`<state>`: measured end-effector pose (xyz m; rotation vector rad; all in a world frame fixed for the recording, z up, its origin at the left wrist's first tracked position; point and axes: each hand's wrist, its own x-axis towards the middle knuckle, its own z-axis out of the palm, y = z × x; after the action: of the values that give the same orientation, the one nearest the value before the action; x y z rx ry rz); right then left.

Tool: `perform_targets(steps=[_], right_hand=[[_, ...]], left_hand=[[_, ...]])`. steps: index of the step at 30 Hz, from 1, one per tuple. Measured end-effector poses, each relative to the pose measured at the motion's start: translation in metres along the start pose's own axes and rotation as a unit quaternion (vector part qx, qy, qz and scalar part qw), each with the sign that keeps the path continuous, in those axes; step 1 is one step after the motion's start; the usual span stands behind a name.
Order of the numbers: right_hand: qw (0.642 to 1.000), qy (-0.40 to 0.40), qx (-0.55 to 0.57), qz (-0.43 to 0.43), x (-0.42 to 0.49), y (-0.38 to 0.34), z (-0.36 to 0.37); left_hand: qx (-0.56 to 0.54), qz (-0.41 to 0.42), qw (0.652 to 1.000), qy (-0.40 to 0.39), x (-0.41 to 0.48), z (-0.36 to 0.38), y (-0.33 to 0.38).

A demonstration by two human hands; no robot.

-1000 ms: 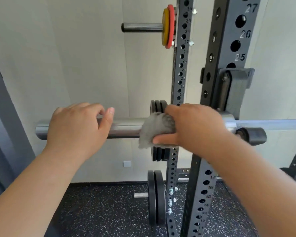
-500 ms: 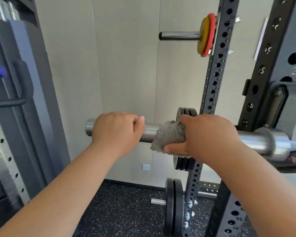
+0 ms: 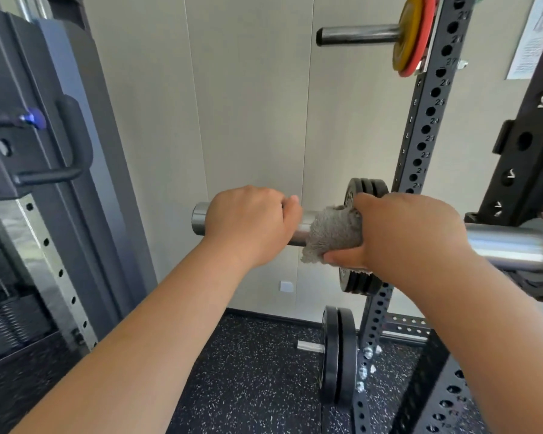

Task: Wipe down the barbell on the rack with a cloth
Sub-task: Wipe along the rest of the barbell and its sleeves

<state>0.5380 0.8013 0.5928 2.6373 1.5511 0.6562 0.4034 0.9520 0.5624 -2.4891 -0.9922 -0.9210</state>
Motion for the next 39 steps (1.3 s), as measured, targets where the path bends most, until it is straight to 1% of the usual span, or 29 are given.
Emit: perform_targets(steps=[1, 4, 5, 6, 8, 10, 12, 14, 15, 18, 19, 20, 21, 24, 26, 28, 29, 30, 32, 34, 36, 37, 39], right_hand=[[1.000, 0.008, -0.006, -0.009, 0.002, -0.008, 0.000], [0.992, 0.085, -0.013, -0.094, 0.004, -0.024, 0.007], [0.989, 0.095, -0.004, -0.114, 0.005, -0.023, 0.008], [0.989, 0.085, 0.012, -0.120, 0.005, -0.018, 0.007], [0.994, 0.018, 0.049, -0.097, 0.005, -0.003, 0.001], [0.995, -0.036, 0.058, -0.067, 0.003, 0.007, -0.006], [0.997, -0.037, 0.040, -0.054, 0.003, 0.003, -0.009], [0.998, 0.003, 0.003, -0.055, 0.004, -0.012, -0.006], [0.997, 0.036, -0.009, -0.064, 0.005, -0.020, -0.003], [0.985, 0.132, -0.005, -0.110, 0.005, -0.030, 0.014], [0.981, 0.151, -0.001, -0.124, 0.004, -0.028, 0.017], [0.979, 0.153, 0.007, -0.132, 0.004, -0.022, 0.019], [0.982, 0.134, 0.020, -0.129, 0.004, -0.014, 0.018], [0.996, -0.004, 0.044, -0.079, 0.007, 0.009, 0.002], [0.996, -0.041, 0.025, -0.074, 0.010, 0.011, -0.007], [0.996, -0.026, 0.008, -0.081, 0.012, 0.000, -0.012], [0.996, -0.004, 0.004, -0.088, 0.012, -0.010, -0.010], [0.994, 0.031, 0.006, -0.102, 0.013, -0.021, -0.004], [0.980, 0.134, 0.005, -0.144, 0.015, -0.035, 0.015], [0.969, 0.201, 0.014, -0.145, 0.015, -0.038, 0.027], [0.968, 0.199, 0.017, -0.155, 0.014, -0.033, 0.028], [0.971, 0.181, 0.016, -0.157, 0.014, -0.030, 0.026], [0.985, 0.113, 0.031, -0.129, 0.013, -0.027, 0.013]], left_hand=[[0.000, 0.000, 1.000, 0.000, 0.001, 0.000, 0.001], [0.000, -0.011, 1.000, -0.004, 0.001, -0.002, 0.002], [-0.002, -0.014, 1.000, -0.008, 0.001, -0.002, 0.002], [-0.007, -0.019, 1.000, -0.013, 0.003, -0.002, 0.001], [-0.015, -0.025, 0.999, -0.026, 0.004, -0.004, 0.000], [-0.011, -0.024, 0.999, -0.027, 0.004, -0.004, 0.000], [-0.004, -0.023, 0.999, -0.024, 0.002, -0.005, 0.000], [-0.002, -0.023, 0.999, -0.022, 0.001, -0.005, 0.000], [-0.007, -0.025, 0.999, -0.021, 0.000, -0.005, 0.001], [-0.013, -0.015, 1.000, -0.004, -0.004, -0.005, 0.002], [-0.013, -0.008, 1.000, 0.003, -0.005, -0.004, 0.001], [-0.015, -0.004, 1.000, 0.007, -0.007, -0.003, 0.001], [-0.018, -0.002, 1.000, 0.009, -0.007, -0.002, 0.000], [-0.028, -0.005, 1.000, 0.004, -0.005, 0.000, 0.000], [-0.030, -0.005, 0.999, 0.010, -0.005, 0.000, -0.001], [-0.029, -0.004, 0.999, 0.014, -0.006, 0.001, -0.002], [-0.026, -0.006, 1.000, 0.016, -0.007, 0.001, -0.002], [-0.023, -0.006, 1.000, 0.018, -0.008, 0.002, -0.002], [-0.020, -0.005, 1.000, 0.020, -0.011, 0.001, -0.001], [-0.025, -0.001, 0.999, 0.022, -0.011, -0.001, -0.002], [-0.041, 0.005, 0.999, 0.006, -0.010, -0.004, -0.004], [-0.053, 0.011, 0.998, -0.008, -0.011, -0.005, -0.007], [-0.102, 0.036, 0.994, -0.015, -0.015, -0.008, -0.017]])
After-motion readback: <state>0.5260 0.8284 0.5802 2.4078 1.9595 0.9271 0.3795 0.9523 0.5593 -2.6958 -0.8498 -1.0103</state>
